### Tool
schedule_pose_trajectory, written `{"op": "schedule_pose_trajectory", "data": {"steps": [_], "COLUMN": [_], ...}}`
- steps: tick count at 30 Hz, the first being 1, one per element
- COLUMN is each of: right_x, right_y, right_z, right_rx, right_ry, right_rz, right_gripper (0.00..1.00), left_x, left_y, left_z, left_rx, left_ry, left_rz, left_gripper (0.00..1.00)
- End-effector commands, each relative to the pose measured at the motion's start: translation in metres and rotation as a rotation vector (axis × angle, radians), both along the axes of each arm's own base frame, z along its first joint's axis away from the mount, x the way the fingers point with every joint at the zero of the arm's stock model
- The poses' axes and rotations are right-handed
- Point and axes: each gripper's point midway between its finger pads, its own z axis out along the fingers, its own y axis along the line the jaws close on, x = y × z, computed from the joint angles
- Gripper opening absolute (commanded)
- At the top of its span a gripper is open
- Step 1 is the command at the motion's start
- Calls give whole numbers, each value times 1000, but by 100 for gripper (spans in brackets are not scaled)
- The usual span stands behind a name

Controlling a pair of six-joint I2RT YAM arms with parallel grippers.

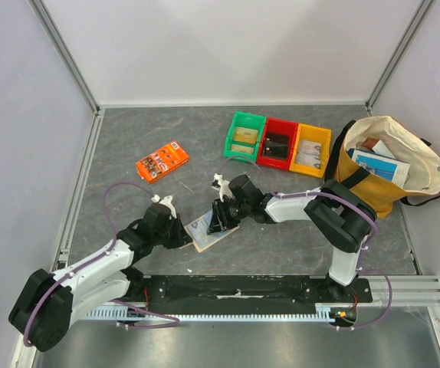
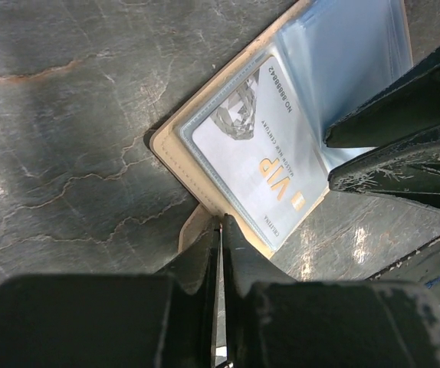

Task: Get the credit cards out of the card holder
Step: Remove the credit card from the card holder.

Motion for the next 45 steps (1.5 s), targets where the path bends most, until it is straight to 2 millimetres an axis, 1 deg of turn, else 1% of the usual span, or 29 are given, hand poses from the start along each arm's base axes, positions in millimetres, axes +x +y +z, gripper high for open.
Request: {"op": "schedule_pose_trajectory", "data": {"steps": [1,6,8,10,11,13,14,15,16,18,19,21,22,23,25,28,29,31,35,39,43,45], "right_x": [-1,-3,-3,6,11,27,33,37,39,40,39,33,29,26,21,21,23,26,26,24,21,20], "right_y": [5,7,5,-5,-17,-41,-50,-56,-56,-49,-42,-26,-18,-9,5,18,20,21,20,10,1,-1], "right_z": [-4,2,1,-6,-11,-18,-17,-13,-5,11,21,35,41,47,53,57,54,45,26,5,-7,-9], "right_rx": [5,20,3,-78,-142,-274,-316,-335,-327,-276,-232,-149,-102,-56,11,79,78,60,25,-36,-73,-77], "right_ry": [5,7,8,-27,-41,-109,-137,-163,-184,-209,-215,-202,-187,-174,-142,-112,-111,-103,-69,-47,-38,-30], "right_rz": [20,38,41,-9,-49,-157,-191,-208,-212,-196,-175,-123,-89,-63,-25,-10,-16,-27,-30,-54,-58,-53], "right_gripper": [40,39,39,39,39,38,38,38,38,38,38,38,39,39,39,38,38,38,37,37,37,36], "left_x": [5,6,8,10,11,13,14,15,16,19,19,23,24,26,28,34,35,37,36,32,28,27], "left_y": [-6,-7,-6,-3,-2,-2,-2,-1,-2,-2,-2,-4,-6,-9,-14,-21,-23,-24,-25,-22,-19,-18], "left_z": [-1,-3,-3,-3,-2,-1,0,1,2,6,6,11,14,19,31,45,48,46,31,15,5,2], "left_rx": [-28,-23,-15,1,6,12,13,16,18,20,23,18,10,-3,-41,-87,-93,-91,-63,-40,-18,-11], "left_ry": [-10,-5,-8,-14,-19,-28,-30,-31,-36,-47,-49,-60,-63,-73,-93,-126,-135,-129,-83,-46,-19,-11], "left_rz": [13,7,11,22,26,29,30,29,27,26,29,29,22,18,15,14,15,15,5,6,7,7], "left_gripper": [7,7,7,5,4,4,4,4,4,4,4,4,6,10,15,18,18,18,17,12,9,6]}}
